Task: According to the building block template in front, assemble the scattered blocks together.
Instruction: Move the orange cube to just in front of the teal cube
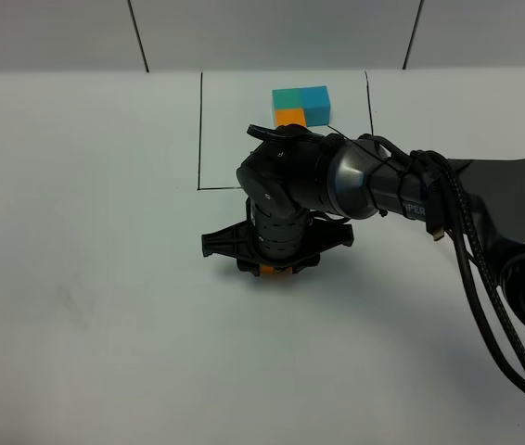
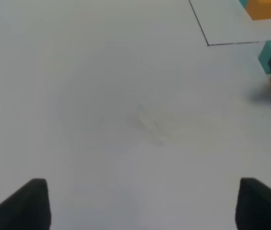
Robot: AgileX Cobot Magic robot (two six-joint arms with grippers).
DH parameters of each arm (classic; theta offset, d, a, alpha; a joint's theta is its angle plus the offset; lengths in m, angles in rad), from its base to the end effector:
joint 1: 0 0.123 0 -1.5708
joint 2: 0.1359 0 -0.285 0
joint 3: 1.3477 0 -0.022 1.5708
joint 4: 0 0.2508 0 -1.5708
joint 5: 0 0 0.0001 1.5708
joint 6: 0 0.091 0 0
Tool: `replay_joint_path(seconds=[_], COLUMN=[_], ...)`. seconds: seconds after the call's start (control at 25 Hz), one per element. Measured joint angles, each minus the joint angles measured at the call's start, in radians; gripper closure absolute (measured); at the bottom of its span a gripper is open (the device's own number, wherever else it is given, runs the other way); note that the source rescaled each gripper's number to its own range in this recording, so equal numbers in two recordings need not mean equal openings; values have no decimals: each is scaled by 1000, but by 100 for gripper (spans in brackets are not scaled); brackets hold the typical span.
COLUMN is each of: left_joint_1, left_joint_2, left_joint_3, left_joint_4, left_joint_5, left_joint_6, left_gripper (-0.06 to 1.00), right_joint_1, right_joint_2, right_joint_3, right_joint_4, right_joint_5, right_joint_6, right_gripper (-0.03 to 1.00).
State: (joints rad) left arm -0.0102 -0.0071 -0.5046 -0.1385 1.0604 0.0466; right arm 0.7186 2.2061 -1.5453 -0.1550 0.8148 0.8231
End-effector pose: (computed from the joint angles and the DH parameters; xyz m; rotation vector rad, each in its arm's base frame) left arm -0.0070 -0.0109 0.2792 0.0649 2.0265 -0.1424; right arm 0.3365 0.2807 0.1209 0.0122 2.9254 0.0575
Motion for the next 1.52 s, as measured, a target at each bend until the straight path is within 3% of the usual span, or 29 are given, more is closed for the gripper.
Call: replay_joint_path(seconds=[1.52], left_joint_1=[0], left_joint_2=[0], left_joint_3=[0], left_joint_4=[0], left_joint_5=[0], left_joint_6=[0], left_gripper=[22], right_joint_1=[-11], right_joint_2=[13], right_joint_3=[-1], right_joint_4=[-33], right_joint_5=[-41], right_joint_6=[-28], right_gripper=[97])
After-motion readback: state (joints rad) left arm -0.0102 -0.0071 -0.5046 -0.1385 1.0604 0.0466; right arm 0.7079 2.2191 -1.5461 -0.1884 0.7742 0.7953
